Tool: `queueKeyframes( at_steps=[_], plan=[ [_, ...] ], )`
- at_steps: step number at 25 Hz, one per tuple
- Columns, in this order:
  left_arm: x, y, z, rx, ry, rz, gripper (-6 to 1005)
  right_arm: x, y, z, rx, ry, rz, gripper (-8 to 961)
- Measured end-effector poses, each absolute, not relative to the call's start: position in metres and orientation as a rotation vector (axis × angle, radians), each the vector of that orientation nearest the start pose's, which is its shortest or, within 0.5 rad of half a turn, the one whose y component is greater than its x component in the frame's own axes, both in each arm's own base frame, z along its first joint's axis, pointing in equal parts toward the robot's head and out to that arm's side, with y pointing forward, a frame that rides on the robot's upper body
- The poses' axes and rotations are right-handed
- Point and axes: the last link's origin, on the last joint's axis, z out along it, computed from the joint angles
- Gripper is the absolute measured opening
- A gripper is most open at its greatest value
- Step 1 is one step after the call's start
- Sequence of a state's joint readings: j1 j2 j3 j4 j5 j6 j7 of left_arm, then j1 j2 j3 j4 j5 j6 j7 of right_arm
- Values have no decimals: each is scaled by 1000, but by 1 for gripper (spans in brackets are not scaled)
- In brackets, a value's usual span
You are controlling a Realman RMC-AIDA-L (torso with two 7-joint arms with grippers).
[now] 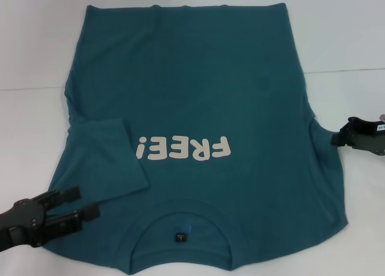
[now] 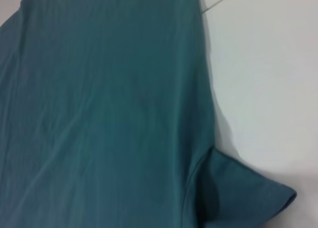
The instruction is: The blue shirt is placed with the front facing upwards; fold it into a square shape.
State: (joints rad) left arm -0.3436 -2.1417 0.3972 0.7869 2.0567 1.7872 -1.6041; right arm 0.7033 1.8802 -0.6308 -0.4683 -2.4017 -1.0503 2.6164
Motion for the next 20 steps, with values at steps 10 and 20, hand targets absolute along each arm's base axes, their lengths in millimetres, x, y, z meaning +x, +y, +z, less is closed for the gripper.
queueKeyframes(
  at_steps=[10,20],
  plan=[
    [-303,264,34,-2458,-1078,-983,932,336,409,80,-1728,1880,350,18],
    [-303,263,33,-2446,-1091,-999,931,329,415,115,-1752,1776,368,23]
  ],
)
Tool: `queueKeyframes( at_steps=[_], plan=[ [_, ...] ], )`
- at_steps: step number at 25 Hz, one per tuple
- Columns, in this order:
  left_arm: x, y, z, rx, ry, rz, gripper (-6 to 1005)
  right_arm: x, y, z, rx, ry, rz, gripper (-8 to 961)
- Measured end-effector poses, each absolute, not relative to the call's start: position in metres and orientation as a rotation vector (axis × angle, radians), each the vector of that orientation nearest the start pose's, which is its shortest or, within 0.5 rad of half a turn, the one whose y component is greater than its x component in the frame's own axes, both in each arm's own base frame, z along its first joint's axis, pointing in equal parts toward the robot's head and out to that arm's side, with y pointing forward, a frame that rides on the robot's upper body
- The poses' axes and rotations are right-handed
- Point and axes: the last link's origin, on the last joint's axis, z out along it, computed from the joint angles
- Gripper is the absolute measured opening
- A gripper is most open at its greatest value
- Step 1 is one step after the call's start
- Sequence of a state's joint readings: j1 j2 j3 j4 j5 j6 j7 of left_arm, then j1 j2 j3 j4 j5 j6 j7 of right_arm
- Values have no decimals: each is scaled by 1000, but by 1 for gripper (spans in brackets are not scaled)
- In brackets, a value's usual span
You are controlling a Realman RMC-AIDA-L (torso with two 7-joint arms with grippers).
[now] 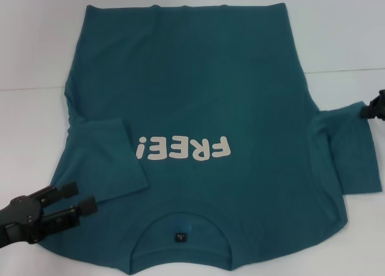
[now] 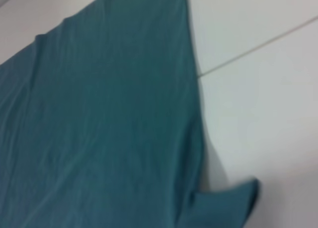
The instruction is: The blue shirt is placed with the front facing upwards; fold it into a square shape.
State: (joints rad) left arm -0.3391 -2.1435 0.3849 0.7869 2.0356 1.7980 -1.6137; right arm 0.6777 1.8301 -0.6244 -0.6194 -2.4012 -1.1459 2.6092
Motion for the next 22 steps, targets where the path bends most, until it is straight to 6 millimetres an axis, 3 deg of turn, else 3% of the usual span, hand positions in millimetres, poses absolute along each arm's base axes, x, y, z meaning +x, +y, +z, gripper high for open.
queueKeyframes(
  at_steps=[11,17,22],
  plan=[
    [-305,259,37,-2427,-1097,-1024,931,299,434,124,-1825,1689,368,28],
    [-304,260,38,-2418,-1091,-1036,931,284,434,97,-1931,1728,262,32],
    [-305,260,40,-2398,-1089,-1044,931,274,432,86,-1978,1752,226,34]
  ],
)
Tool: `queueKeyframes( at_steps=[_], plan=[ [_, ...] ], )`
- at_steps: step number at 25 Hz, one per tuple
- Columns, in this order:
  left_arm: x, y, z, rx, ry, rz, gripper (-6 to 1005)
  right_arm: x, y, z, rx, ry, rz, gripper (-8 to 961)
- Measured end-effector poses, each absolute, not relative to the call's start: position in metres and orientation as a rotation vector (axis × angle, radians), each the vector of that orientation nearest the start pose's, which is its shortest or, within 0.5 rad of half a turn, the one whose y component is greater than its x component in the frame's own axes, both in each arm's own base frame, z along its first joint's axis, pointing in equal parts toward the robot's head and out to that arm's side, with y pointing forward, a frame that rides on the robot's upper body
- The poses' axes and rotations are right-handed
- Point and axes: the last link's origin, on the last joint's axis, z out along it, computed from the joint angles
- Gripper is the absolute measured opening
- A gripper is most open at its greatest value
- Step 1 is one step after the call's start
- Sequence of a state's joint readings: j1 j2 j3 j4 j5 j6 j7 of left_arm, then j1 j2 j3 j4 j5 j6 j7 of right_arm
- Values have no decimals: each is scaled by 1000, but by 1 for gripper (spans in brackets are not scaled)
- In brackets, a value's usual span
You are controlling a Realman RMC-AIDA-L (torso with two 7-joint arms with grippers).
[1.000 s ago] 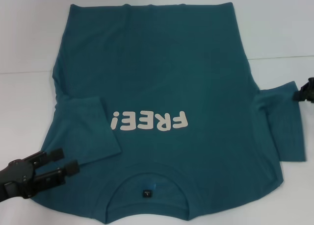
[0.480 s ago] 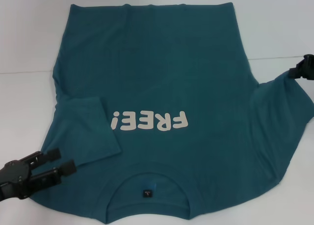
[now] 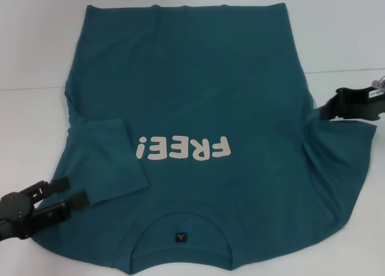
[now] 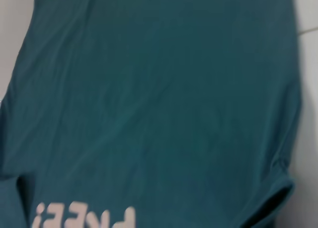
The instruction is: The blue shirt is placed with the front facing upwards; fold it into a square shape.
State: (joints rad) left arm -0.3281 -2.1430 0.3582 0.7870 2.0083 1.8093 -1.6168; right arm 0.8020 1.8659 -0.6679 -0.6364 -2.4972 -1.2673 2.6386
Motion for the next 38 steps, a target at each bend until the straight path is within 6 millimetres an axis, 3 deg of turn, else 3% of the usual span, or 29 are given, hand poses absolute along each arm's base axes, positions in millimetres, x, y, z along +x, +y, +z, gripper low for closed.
queueKeyframes(
  at_steps=[11,24,38],
  plan=[
    [-309,261,44,-2360,-1090,-1051,931,253,432,67,-2059,1779,162,39],
    [-309,262,45,-2348,-1090,-1057,931,251,442,62,-1977,1782,221,46],
    [-308,263,47,-2329,-1078,-1080,930,233,459,20,-1981,1707,208,53]
  ],
)
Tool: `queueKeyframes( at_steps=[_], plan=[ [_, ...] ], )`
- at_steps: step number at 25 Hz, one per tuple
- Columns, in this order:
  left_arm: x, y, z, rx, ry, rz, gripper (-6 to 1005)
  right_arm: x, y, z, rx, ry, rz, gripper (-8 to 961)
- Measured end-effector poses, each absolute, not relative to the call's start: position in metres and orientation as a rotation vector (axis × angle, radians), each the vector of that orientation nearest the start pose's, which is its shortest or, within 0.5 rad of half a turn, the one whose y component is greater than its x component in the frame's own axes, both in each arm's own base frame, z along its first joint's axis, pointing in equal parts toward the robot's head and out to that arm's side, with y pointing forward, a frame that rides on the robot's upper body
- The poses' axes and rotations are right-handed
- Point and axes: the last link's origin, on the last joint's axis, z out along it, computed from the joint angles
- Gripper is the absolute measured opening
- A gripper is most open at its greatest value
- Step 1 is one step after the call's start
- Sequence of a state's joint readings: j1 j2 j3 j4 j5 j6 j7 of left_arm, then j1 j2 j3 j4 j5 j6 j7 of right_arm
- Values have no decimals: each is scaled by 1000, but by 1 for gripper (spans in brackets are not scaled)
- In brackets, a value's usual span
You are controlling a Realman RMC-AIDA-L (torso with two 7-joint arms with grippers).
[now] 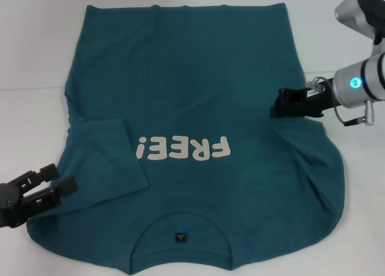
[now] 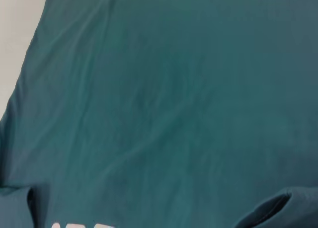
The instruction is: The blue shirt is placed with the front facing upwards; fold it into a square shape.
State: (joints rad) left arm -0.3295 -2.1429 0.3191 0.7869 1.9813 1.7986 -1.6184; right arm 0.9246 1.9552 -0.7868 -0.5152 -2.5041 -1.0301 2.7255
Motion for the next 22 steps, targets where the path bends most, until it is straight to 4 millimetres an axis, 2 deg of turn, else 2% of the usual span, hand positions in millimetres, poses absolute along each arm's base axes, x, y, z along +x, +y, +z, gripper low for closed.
queueKeyframes(
  at_steps=[5,16,22],
  plan=[
    [-310,263,49,-2308,-1078,-1084,930,230,460,15,-1989,1695,200,55],
    [-309,263,50,-2302,-1070,-1088,930,231,460,17,-1979,1698,203,61],
    [-311,263,50,-2290,-1073,-1089,930,220,464,14,-2016,1662,198,251]
  ],
)
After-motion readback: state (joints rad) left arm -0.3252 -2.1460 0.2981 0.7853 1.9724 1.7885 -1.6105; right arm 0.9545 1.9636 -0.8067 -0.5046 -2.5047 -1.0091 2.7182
